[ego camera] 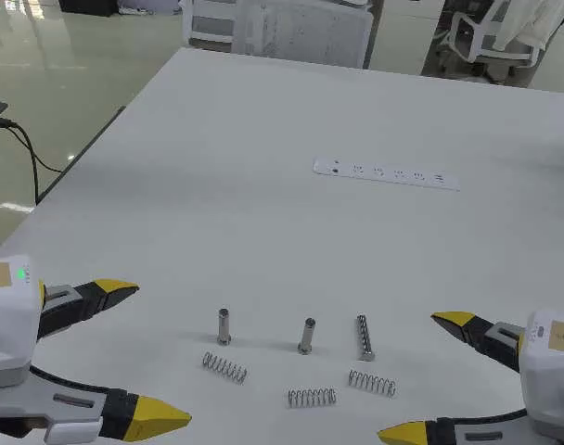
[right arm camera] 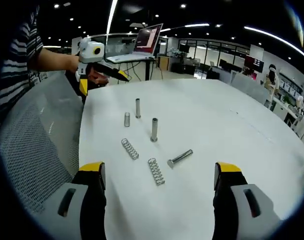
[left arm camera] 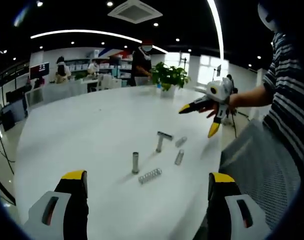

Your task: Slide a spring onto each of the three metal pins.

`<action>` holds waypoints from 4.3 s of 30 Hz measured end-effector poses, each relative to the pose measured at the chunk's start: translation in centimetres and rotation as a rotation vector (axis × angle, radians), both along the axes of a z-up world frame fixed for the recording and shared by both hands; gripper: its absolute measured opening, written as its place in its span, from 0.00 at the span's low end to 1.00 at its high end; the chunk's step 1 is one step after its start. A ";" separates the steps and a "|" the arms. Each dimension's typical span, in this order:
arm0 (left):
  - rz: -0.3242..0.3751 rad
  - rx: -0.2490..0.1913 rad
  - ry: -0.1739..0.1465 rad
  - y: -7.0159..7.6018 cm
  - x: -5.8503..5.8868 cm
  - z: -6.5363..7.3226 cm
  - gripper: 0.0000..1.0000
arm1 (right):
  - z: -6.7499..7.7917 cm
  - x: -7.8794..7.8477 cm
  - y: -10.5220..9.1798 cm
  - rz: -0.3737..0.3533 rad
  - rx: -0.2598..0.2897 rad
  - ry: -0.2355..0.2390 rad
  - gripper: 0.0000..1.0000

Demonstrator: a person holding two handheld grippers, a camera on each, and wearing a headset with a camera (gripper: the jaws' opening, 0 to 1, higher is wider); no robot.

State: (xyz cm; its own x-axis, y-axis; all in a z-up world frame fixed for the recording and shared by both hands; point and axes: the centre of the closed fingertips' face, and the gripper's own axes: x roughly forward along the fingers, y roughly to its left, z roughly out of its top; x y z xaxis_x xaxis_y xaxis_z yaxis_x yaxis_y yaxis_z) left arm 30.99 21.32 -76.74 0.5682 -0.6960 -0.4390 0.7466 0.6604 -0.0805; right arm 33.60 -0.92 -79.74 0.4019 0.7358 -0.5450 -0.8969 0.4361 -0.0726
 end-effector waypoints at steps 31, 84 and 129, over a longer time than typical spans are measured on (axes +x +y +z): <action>-0.007 0.006 0.020 0.1 -0.5 -1.1 0.98 | -1.0 -0.2 0.1 0.003 -0.013 0.019 0.88; -0.098 0.017 0.052 -0.6 -0.1 -1.6 0.98 | -1.3 0.0 -1.1 0.011 -0.045 0.036 0.87; -0.083 0.001 0.057 -0.2 -0.2 -1.8 0.98 | -0.5 6.2 2.2 -0.173 0.028 0.241 0.47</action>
State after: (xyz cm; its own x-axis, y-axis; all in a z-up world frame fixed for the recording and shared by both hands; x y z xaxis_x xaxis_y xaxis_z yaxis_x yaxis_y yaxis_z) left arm 30.80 21.11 -78.58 0.4825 -0.7394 -0.4696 0.7931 0.5964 -0.1242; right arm 39.84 1.29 -80.25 0.3840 0.6839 -0.6203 -0.7993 0.5825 0.1474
